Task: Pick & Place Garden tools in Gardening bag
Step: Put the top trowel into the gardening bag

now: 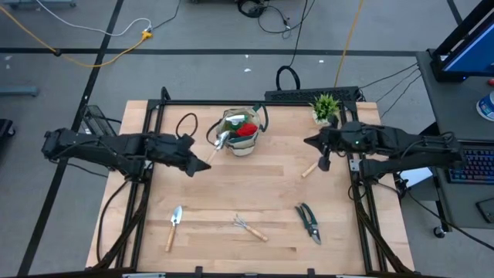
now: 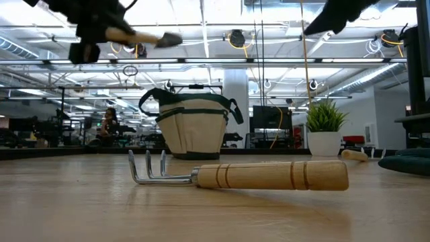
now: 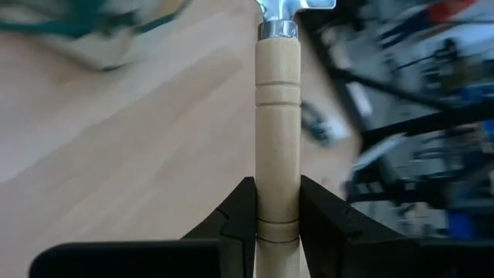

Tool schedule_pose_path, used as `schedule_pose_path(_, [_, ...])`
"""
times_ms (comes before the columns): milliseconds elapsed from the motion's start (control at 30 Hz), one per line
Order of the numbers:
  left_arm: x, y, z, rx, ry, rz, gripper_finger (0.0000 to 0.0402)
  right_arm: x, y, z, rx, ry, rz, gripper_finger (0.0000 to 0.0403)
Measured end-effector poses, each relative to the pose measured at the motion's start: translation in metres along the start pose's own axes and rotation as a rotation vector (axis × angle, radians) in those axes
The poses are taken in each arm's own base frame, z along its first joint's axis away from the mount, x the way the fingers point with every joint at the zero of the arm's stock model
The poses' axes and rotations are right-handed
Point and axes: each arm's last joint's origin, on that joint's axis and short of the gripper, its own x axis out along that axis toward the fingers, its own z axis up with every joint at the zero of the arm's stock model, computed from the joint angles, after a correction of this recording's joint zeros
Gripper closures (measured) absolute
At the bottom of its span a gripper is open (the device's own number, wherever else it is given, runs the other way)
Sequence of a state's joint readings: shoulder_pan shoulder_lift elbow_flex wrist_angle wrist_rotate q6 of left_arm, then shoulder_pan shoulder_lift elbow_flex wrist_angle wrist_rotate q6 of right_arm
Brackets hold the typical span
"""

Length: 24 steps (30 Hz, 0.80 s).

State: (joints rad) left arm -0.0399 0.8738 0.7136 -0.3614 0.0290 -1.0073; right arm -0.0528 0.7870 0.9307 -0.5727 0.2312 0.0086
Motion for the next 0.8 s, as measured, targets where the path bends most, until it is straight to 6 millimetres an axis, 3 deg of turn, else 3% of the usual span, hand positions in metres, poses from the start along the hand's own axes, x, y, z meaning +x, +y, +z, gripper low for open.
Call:
schedule_pose_path(433, [-0.009,-0.038,0.015,0.141,-0.174,-0.406,0.033,0.024,0.005,-0.036,-0.035,-0.069,-0.003,0.0403])
schedule_pose_path(800, [-0.045,-0.075,0.031,0.477,-0.465,-0.921,0.033,0.024,0.005,-0.038,-0.087,-0.089,-0.01,0.0403])
